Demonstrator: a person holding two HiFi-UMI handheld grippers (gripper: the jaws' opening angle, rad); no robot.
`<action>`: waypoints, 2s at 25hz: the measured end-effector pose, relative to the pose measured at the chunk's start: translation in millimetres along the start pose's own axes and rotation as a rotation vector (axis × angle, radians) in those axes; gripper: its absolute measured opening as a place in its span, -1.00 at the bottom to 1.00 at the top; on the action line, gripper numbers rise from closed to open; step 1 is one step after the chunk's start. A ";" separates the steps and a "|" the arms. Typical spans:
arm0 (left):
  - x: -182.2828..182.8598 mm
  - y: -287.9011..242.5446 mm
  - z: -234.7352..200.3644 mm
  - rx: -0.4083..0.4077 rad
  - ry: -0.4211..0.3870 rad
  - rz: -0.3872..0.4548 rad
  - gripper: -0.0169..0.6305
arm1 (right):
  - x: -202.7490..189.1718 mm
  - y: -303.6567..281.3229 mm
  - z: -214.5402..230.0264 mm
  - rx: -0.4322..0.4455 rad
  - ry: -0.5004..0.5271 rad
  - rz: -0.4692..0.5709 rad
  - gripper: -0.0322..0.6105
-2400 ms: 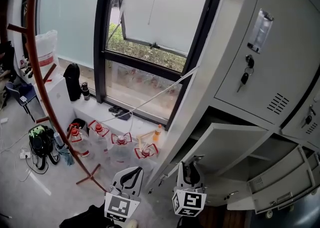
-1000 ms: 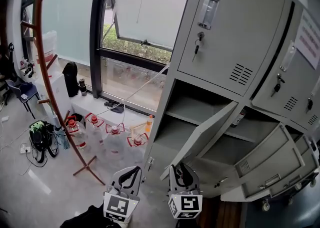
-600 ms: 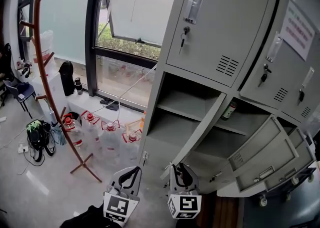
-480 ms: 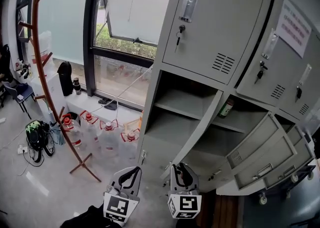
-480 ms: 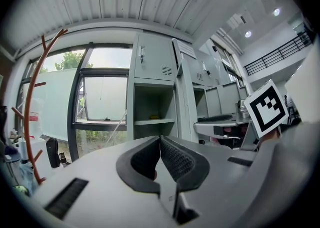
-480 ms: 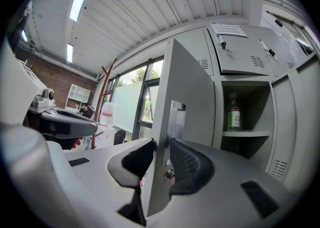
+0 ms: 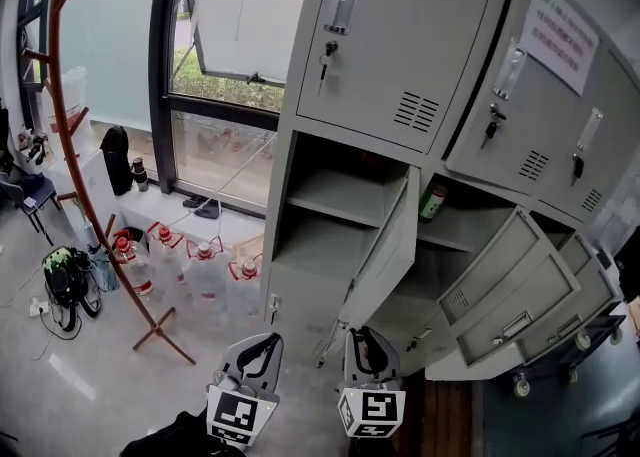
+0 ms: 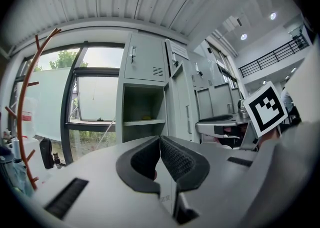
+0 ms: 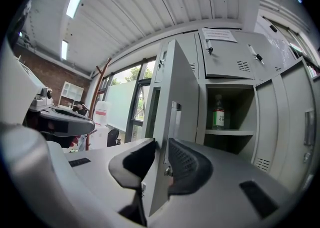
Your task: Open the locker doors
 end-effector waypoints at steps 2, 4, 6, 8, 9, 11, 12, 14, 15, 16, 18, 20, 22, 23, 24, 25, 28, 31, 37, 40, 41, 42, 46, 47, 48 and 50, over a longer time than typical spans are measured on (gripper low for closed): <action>1.3 -1.7 4.7 -0.010 -0.002 0.003 -0.87 | -0.7 4.6 4.7 -0.014 -0.002 0.000 -0.61; 2.4 -3.7 9.8 -0.021 -0.006 0.005 -0.87 | -1.5 9.1 10.2 -0.030 -0.004 0.000 -0.63; 3.0 -6.0 14.9 -0.031 -0.007 0.005 -0.87 | -2.4 12.9 15.9 -0.043 -0.004 -0.001 -0.64; 3.8 -8.3 19.6 -0.041 -0.010 0.005 -0.87 | -3.1 16.3 21.1 -0.055 -0.004 -0.003 -0.66; 4.2 -9.3 21.7 -0.046 -0.011 0.005 -0.87 | -3.4 17.9 23.7 -0.061 -0.006 -0.004 -0.66; 4.9 -11.4 25.7 -0.055 -0.013 0.006 -0.87 | -4.2 21.2 28.7 -0.075 -0.010 -0.003 -0.67; 5.1 -12.4 27.6 -0.059 -0.013 0.007 -0.87 | -4.9 22.9 31.4 -0.083 -0.012 -0.003 -0.68; 5.7 -14.3 31.2 -0.066 -0.015 0.006 -0.87 | -5.9 26.0 36.5 -0.096 -0.015 -0.002 -0.68; 6.0 -15.2 32.9 -0.070 -0.016 0.006 -0.87 | -6.2 27.3 39.0 -0.102 -0.016 -0.002 -0.68; 6.3 -16.3 34.7 -0.074 -0.017 0.006 -0.87 | -6.5 28.6 41.7 -0.109 -0.015 -0.002 -0.68; 6.6 -18.8 38.8 -0.082 -0.018 0.006 -0.87 | -7.3 31.2 48.0 -0.123 -0.017 -0.003 -0.68; 6.7 -21.4 42.7 -0.091 -0.020 0.005 -0.87 | -8.1 33.6 54.6 -0.138 -0.019 -0.003 -0.68; 6.7 -23.8 45.6 -0.097 -0.021 0.004 -0.87 | -9.0 35.6 61.1 -0.155 -0.019 -0.003 -0.68; 6.7 -24.8 47.0 -0.100 -0.022 0.003 -0.87 | -9.3 36.8 64.4 -0.165 -0.019 -0.003 -0.68; 6.6 -25.7 48.3 -0.103 -0.021 0.003 -0.87 | -9.5 37.9 67.7 -0.173 -0.018 -0.003 -0.69; 6.6 -26.6 49.6 -0.105 -0.021 0.002 -0.87 | -9.9 38.8 71.0 -0.180 -0.019 -0.003 -0.69; 6.6 -29.2 52.4 -0.109 -0.023 -0.001 -0.87 | -11.1 40.7 80.5 -0.204 -0.019 -0.006 -0.70; 6.8 -31.0 54.5 -0.110 -0.027 -0.004 -0.87 | -12.4 41.8 87.8 -0.239 -0.009 -0.005 -0.85; 8.1 -32.5 54.9 -0.105 -0.034 -0.007 -0.87 | -13.8 41.8 95.2 -0.249 -0.012 -0.002 -0.85; 8.2 -32.8 56.0 -0.105 -0.033 -0.007 -0.87 | -14.3 42.3 96.9 -0.250 -0.011 -0.002 -0.85; 8.3 -32.8 56.6 -0.105 -0.034 -0.007 -0.87 | -14.3 42.5 97.2 -0.249 -0.011 -0.003 -0.85; 8.6 -32.7 57.0 -0.106 -0.034 -0.007 -0.87 | -14.2 42.6 97.3 -0.248 -0.010 -0.003 -0.85; 9.9 -32.8 57.8 -0.104 -0.037 -0.004 -0.87 | -13.4 43.5 97.8 -0.249 -0.007 -0.002 -0.85; 10.2 -32.9 58.1 -0.102 -0.038 -0.002 -0.87 | -13.1 44.3 98.1 -0.248 -0.006 0.000 -0.85; 10.7 -32.8 58.4 -0.101 -0.040 -0.001 -0.87 | -12.4 45.5 98.2 -0.246 -0.005 0.002 -0.85; 12.7 -32.1 60.0 -0.101 -0.043 0.004 -0.87 | -10.0 49.2 97.3 -0.241 -0.002 0.007 -0.85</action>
Point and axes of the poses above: the fingertips, and each gripper's own axes: y backward along the fingers, z to its right, x out of its top, the point moved 7 cm from there along y, backward along the fingers, and after that the axes turned 3 degrees about -y, right-handed, at the moved point
